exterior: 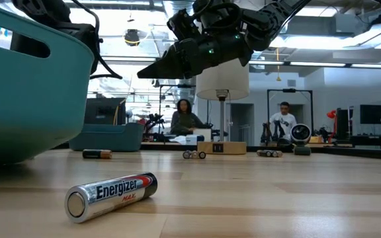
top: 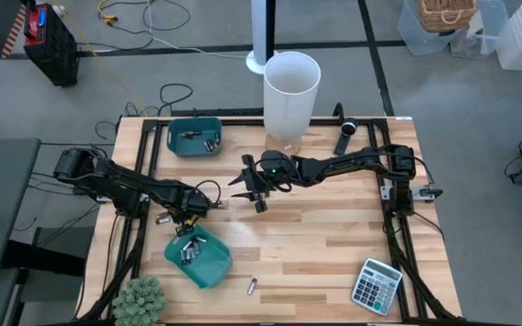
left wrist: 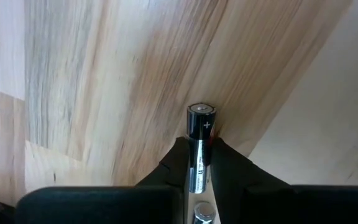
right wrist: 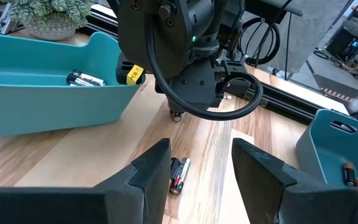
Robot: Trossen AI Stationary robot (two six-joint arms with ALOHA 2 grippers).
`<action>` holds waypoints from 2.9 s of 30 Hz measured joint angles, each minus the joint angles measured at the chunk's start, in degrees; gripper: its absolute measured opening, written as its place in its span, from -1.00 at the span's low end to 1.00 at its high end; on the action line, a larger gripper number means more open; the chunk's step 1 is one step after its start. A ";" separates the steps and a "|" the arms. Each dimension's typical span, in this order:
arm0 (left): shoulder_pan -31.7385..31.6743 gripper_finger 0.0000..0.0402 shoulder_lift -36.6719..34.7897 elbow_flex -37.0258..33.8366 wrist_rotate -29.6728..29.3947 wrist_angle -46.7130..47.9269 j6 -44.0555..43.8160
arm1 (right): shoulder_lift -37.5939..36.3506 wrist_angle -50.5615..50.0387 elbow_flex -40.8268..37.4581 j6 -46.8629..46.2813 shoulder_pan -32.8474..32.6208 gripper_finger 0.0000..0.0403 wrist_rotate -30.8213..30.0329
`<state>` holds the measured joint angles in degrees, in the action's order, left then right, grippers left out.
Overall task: Sort batteries
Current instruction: Put the silver battery into the green bin, then put the black battery into the blue bin
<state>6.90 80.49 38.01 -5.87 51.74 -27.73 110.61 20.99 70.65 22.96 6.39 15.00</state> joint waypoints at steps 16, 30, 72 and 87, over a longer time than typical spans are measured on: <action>0.04 -0.83 0.02 5.86 0.04 6.19 -0.58 | 0.00 0.00 0.00 0.00 0.00 -0.06 0.00; 0.13 -0.84 0.00 13.63 -2.56 17.42 -1.85 | 0.00 -0.44 0.00 0.04 0.00 -0.06 0.00; 22.84 -0.30 3.48 24.51 2.99 1.29 -14.25 | 0.00 -6.11 -0.02 -0.74 3.13 -0.06 0.00; 22.73 -0.26 2.63 24.51 -7.46 3.01 -11.31 | -0.94 -27.32 -1.13 -3.40 3.11 -0.05 -0.06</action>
<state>29.63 83.11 62.52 -13.33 54.76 -39.05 109.67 -6.33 69.52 19.56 9.50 14.95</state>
